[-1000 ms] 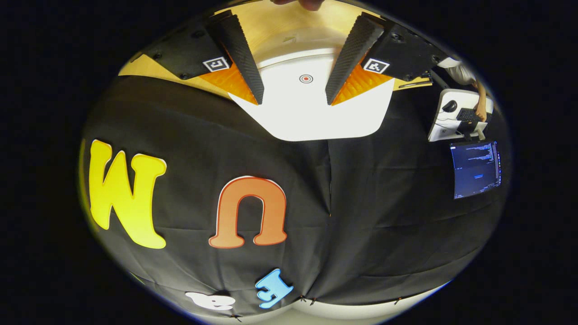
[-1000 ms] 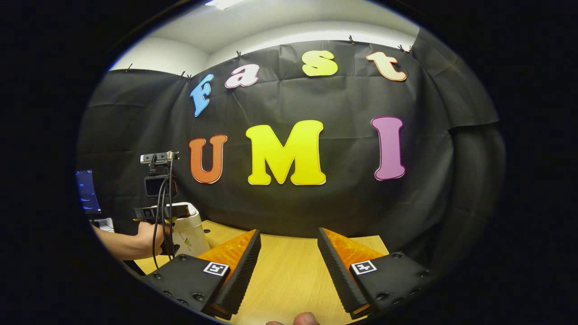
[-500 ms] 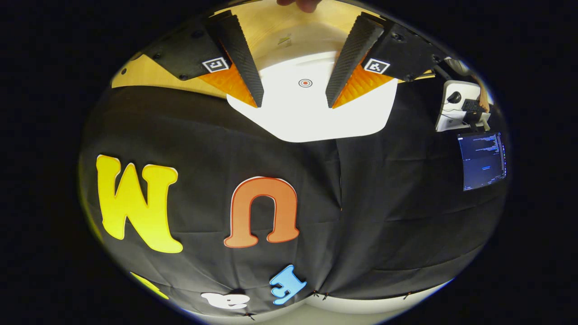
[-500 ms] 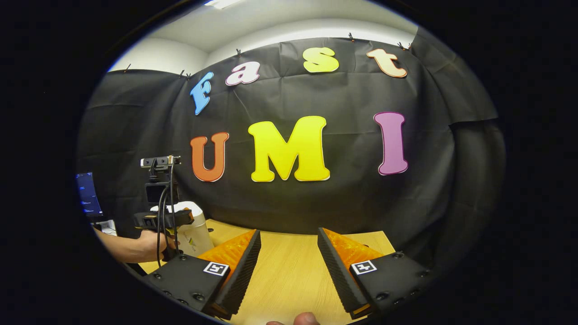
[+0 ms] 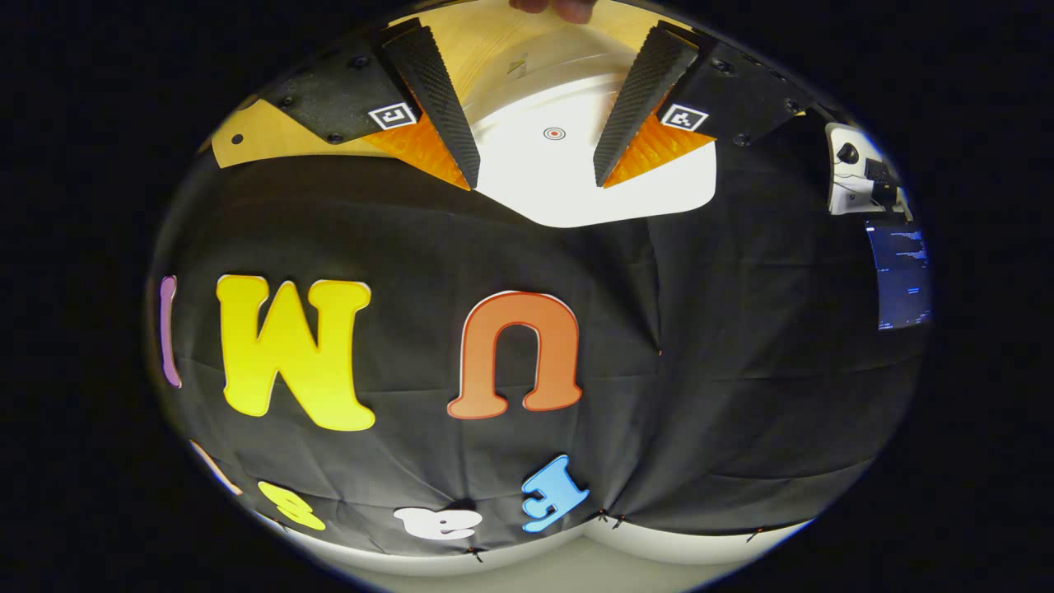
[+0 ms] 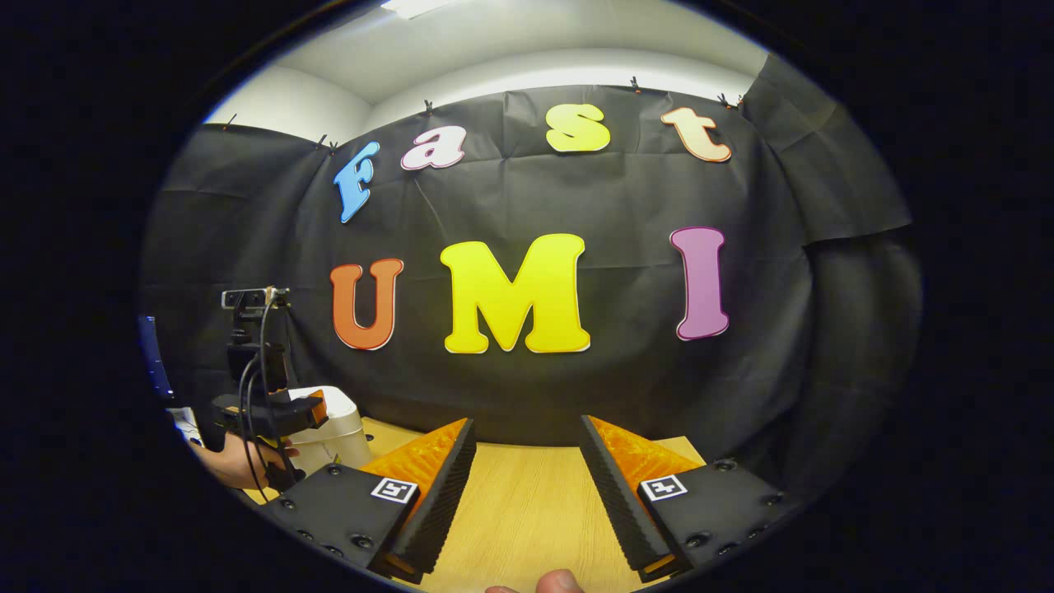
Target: Press the lid of the desktop garbage bin to open it, pick up the crumpled paper on the desktop and throw it into the bin, then pick up the pop can on the desktop and drop it into the bin, and finally close the garbage bin lid.
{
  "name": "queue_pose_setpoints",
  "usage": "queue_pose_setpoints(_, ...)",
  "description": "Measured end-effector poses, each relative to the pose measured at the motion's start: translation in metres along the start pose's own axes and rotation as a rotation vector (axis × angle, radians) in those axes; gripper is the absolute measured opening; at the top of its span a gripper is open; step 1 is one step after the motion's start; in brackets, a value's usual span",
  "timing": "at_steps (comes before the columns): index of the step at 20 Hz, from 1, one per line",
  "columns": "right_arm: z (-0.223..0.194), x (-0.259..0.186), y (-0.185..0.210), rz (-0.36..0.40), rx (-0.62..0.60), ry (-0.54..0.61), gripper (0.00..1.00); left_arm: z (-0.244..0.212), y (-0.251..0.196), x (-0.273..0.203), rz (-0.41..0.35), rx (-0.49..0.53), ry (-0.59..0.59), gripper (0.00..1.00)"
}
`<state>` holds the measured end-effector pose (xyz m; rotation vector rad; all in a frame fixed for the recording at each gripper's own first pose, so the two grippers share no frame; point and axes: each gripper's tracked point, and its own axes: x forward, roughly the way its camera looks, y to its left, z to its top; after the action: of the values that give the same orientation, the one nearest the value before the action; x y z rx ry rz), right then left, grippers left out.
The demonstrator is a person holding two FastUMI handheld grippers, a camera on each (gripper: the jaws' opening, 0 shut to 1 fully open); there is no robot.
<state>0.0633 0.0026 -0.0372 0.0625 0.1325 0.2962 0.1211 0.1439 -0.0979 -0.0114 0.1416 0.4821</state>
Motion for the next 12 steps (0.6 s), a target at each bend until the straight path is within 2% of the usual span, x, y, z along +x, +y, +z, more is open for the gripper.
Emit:
queue_pose_setpoints(3, 0.01, -0.001, 0.013, -0.013, -0.006, -0.023, 0.83, 0.035, -0.02, -0.025, -0.129, 0.01, -0.069, 0.92)
queue_pose_setpoints(5, 0.017, -0.004, 0.02, -0.026, 0.002, -0.045, 0.81, 0.052, -0.024, -0.042, -0.185, 0.008, -0.096, 0.92)
queue_pose_setpoints(12, 0.027, -0.019, 0.031, -0.077, 0.003, -0.082, 0.83, 0.071, -0.048, -0.111, -0.368, -0.033, -0.108, 0.92)
